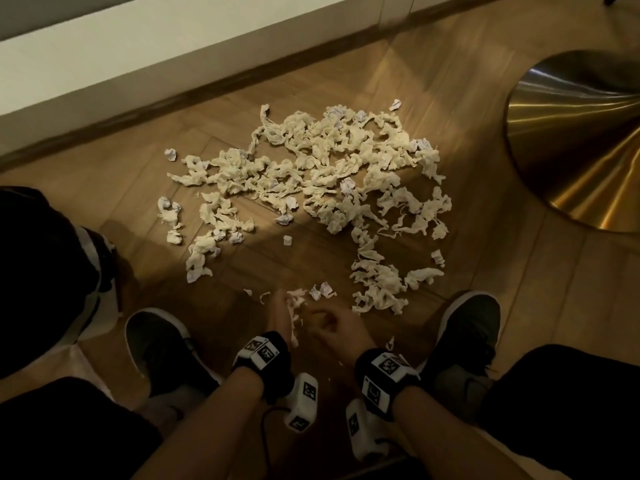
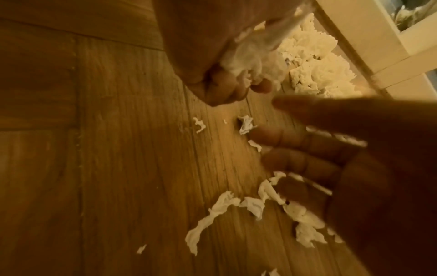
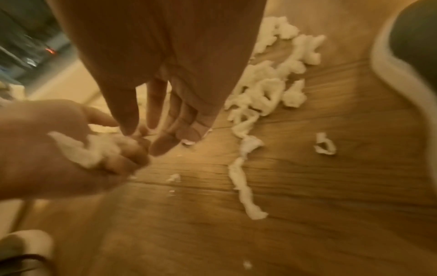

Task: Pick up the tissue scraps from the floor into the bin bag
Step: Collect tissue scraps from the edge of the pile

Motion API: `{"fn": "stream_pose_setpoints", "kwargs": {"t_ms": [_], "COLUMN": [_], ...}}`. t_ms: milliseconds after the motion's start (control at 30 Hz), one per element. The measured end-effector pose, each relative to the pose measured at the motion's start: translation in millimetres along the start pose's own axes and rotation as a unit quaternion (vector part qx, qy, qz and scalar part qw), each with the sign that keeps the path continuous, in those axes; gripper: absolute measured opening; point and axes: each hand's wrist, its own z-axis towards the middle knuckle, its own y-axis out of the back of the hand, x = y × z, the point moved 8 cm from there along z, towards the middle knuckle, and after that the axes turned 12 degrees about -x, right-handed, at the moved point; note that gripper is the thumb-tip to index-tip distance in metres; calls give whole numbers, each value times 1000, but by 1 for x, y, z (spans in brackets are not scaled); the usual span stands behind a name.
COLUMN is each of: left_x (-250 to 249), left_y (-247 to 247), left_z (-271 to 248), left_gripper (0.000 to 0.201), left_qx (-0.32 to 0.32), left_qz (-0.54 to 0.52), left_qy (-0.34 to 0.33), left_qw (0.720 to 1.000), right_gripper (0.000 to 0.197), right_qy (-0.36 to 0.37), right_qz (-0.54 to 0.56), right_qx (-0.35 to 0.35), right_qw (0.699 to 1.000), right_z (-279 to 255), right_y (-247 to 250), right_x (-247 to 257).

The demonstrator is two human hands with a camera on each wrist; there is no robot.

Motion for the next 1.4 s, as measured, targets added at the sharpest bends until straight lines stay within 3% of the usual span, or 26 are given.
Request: {"fn": "stream_pose_setpoints", "kwargs": {"t_ms": [67, 167, 267, 333, 433, 533, 700, 767, 867, 967, 1033, 1167, 1267, 1400], "left_x": [8, 8, 8, 9, 24, 40, 53, 49, 43, 37, 36, 26, 13, 23], "left_y": [-4, 5, 8, 11, 24, 46, 72, 77, 82, 82, 80, 65, 55, 58], "left_z": [-6, -9, 1, 1, 2, 4, 2, 4, 5, 2, -3, -30, -66, -97], "left_gripper": [31, 23, 25, 24, 18, 14, 19, 19, 24, 31, 36, 47, 30, 29], "left_qx": [26, -20, -17, -11, 8, 20, 18, 4, -18, -28, -29, 34, 63, 63], "left_qz": [32, 82, 142, 151, 156, 106, 17, -6, -9, -54, -66, -68, -36, -50], "left_qy": [-2, -14, -54, -45, 9, 38, 74, 77, 76, 88, 104, 97, 31, 25], "left_qw": [999, 996, 988, 988, 988, 993, 997, 997, 997, 994, 992, 992, 997, 996], "right_gripper": [26, 20, 21, 30, 45, 46, 22, 22, 24, 14, 7, 4, 8, 12], "right_qy": [22, 25, -5, 1, 25, 71, 87, 94, 64, 56, 56, 126, 186, 257], "right_qz": [14, 21, -18, -89, -202, -293, -370, -384, -358, -239, -155, -102, -142, -199], "right_qx": [-11, -46, -85, -99, -87, -67, 5, 25, 68, 56, 89, 139, 107, 51], "right_qw": [1000, 998, 996, 991, 975, 951, 925, 918, 929, 968, 982, 977, 966, 944], "right_z": [-2, 3, 15, 29, 53, 71, 89, 95, 95, 79, 53, -4, -33, -62], "right_y": [0, 6, 13, 14, 7, -8, -40, -45, -47, -45, -49, -52, -43, -30], "right_x": [8, 3, -16, -24, -25, -10, 0, 6, 8, 20, 32, 70, 90, 103]}}
